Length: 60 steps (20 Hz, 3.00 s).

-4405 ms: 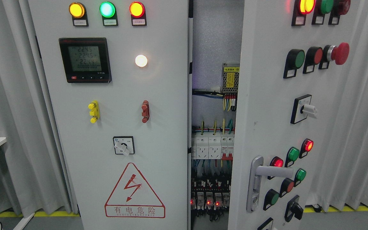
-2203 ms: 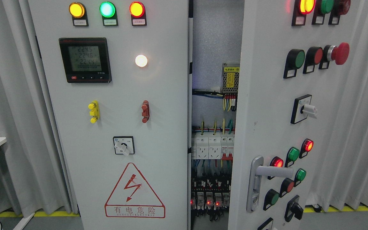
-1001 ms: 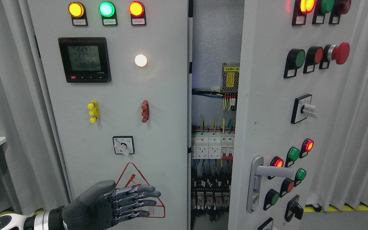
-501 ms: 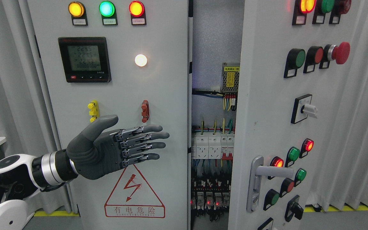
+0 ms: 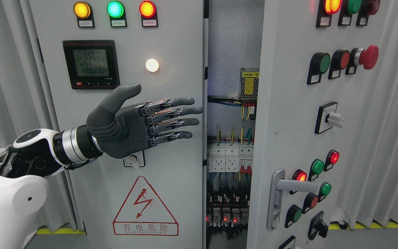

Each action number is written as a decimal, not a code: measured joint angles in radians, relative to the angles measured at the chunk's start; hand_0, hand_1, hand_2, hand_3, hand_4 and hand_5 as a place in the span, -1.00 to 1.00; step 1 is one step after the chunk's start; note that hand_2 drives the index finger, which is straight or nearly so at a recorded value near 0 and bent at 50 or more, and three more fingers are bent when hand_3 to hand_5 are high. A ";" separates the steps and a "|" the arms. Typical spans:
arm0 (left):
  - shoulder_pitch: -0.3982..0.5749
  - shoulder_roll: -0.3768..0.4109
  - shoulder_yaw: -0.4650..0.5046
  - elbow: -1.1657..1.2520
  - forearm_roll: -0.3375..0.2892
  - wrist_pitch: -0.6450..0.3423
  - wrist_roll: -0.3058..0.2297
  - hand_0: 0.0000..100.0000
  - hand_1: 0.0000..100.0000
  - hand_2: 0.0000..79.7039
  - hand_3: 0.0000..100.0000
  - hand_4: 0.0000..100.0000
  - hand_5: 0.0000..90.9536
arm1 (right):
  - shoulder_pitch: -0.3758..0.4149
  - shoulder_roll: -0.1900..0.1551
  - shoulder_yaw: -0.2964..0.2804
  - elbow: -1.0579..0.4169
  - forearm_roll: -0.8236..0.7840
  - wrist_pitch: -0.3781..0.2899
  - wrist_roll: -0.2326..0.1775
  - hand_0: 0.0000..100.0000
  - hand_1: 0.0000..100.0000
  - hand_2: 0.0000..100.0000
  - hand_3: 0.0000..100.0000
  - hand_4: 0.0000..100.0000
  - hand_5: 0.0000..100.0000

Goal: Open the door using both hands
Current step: 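Raise the left hand toward the gap between the two door panels, then insert left hand fingers behind the button door's edge and push outward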

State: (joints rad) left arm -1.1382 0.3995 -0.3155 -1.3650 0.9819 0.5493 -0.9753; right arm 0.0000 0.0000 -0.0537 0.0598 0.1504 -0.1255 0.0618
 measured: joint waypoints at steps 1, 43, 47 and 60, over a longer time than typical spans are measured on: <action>-0.019 0.000 -0.027 0.017 0.020 -0.020 0.000 -0.41 -1.00 -0.93 -0.95 -0.92 -1.00 | 0.000 0.000 0.000 0.000 0.000 0.000 0.000 -0.56 -1.00 -1.00 -1.00 -1.00 -1.00; -0.422 -0.158 -0.553 0.254 0.361 -0.145 0.044 -0.41 -1.00 -0.94 -0.95 -0.93 -1.00 | 0.000 0.000 0.000 0.000 0.000 0.000 0.000 -0.56 -1.00 -1.00 -1.00 -1.00 -1.00; -0.499 -0.172 -0.657 0.262 0.463 -0.275 0.057 -0.41 -1.00 -0.93 -0.95 -0.93 -1.00 | 0.000 0.000 0.000 0.000 0.000 0.000 0.000 -0.56 -1.00 -1.00 -1.00 -1.00 -1.00; -0.579 -0.242 -0.870 0.286 0.555 -0.347 0.066 -0.41 -1.00 -0.93 -0.94 -0.92 -1.00 | 0.000 0.000 0.000 0.000 0.000 0.000 0.000 -0.56 -1.00 -1.00 -1.00 -1.00 -1.00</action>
State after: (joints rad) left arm -1.7169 0.1576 -1.1855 -1.0789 1.5365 0.2025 -0.9092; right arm 0.0000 0.0000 -0.0537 0.0598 0.1503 -0.1255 0.0618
